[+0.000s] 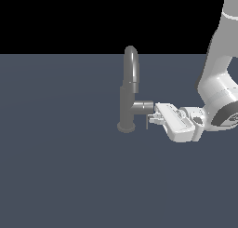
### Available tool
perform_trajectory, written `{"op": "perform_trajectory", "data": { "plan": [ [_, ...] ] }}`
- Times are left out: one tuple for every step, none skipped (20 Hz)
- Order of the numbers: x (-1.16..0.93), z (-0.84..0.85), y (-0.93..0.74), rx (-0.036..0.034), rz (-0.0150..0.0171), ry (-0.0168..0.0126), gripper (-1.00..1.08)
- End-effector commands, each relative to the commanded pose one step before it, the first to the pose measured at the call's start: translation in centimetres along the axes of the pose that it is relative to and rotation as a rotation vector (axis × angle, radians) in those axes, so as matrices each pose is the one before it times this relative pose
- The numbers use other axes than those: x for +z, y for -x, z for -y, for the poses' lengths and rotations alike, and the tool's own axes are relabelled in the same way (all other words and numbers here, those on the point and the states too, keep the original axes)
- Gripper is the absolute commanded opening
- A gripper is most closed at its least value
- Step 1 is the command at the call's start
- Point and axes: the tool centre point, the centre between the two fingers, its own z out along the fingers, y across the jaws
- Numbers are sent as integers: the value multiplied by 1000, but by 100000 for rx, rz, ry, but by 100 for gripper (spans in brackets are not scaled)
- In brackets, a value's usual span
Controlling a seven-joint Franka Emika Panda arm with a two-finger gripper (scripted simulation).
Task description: Turn on the faucet by rotating a designated handle.
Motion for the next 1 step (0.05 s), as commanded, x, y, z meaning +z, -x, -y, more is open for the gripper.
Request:
{"op": "perform_trajectory", "data": {
  "plan": [
    [943, -462, -2909, 3811, -204, -119, -100]
  ]
}}
